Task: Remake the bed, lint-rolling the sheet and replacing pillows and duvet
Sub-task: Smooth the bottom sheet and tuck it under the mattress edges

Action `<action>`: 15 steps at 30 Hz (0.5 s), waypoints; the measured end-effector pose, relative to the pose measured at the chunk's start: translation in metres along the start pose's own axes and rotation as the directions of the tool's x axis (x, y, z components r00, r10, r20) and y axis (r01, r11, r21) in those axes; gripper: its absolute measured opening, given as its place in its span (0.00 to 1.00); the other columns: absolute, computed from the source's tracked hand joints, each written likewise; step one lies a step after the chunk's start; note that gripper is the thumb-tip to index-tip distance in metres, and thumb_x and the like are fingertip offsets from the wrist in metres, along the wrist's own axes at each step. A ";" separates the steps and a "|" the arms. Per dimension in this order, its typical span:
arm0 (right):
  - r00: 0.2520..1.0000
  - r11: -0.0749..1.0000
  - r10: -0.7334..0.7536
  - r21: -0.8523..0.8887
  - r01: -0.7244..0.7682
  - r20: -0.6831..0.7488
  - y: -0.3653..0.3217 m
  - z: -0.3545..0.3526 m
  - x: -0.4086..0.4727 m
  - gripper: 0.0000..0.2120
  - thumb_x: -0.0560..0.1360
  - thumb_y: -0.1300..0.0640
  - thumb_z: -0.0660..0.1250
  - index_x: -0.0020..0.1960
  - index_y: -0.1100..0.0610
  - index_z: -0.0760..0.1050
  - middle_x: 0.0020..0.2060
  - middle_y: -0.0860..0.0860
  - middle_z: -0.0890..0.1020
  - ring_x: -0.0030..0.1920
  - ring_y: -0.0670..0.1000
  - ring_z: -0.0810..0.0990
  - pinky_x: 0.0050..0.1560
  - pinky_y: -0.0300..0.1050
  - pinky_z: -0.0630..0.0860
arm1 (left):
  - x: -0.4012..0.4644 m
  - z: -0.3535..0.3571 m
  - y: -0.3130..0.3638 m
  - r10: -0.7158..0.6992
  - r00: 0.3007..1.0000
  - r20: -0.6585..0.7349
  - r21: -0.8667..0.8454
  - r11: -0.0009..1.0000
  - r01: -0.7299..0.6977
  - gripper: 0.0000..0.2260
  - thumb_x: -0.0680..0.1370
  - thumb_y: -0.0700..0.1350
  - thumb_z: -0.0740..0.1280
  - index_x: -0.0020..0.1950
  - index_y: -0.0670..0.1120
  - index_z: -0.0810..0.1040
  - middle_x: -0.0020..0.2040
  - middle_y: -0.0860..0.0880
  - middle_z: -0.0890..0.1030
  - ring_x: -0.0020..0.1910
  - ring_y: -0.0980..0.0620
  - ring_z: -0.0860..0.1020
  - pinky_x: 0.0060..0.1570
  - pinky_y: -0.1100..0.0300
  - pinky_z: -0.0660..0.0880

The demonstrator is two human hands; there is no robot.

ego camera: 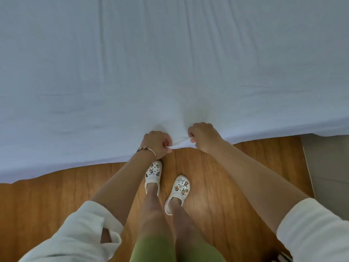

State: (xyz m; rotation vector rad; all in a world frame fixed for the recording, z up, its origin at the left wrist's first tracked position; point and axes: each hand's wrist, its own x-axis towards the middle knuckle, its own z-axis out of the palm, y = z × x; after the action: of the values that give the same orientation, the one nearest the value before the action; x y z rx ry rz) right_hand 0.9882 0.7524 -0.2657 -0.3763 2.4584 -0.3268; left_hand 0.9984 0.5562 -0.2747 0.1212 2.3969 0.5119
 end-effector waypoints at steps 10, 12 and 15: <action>0.997 0.986 0.030 0.168 -0.018 -0.069 0.045 -0.011 -0.012 0.13 0.79 0.52 0.66 0.62 0.55 0.78 0.57 0.50 0.75 0.59 0.52 0.73 0.53 0.42 0.67 | 0.022 -0.014 0.023 0.151 0.988 -0.041 -0.002 0.988 -0.152 0.09 0.77 0.47 0.67 0.57 0.53 0.79 0.51 0.55 0.77 0.49 0.56 0.73 0.51 0.62 0.70; 0.971 0.986 0.092 0.158 -0.058 -0.222 0.067 -0.016 -0.017 0.15 0.77 0.52 0.69 0.62 0.54 0.77 0.59 0.51 0.74 0.61 0.53 0.70 0.57 0.44 0.69 | 0.042 -0.022 0.039 0.296 0.948 -0.115 0.148 0.949 -0.278 0.14 0.76 0.48 0.68 0.62 0.53 0.76 0.58 0.53 0.75 0.57 0.52 0.72 0.56 0.60 0.68; 0.927 0.965 0.242 0.167 -0.201 -0.286 0.099 -0.029 -0.022 0.23 0.75 0.48 0.70 0.68 0.50 0.72 0.69 0.51 0.67 0.70 0.56 0.63 0.67 0.51 0.65 | 0.074 -0.037 0.075 0.456 0.890 -0.016 0.285 0.855 -0.433 0.23 0.75 0.49 0.69 0.70 0.55 0.70 0.67 0.53 0.69 0.65 0.49 0.66 0.64 0.59 0.61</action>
State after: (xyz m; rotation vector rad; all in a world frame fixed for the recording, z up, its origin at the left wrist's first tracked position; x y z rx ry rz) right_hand 0.9684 0.8556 -0.2628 0.0163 2.7272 -0.4814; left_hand 0.9145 0.6288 -0.2636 0.8110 2.5123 0.3892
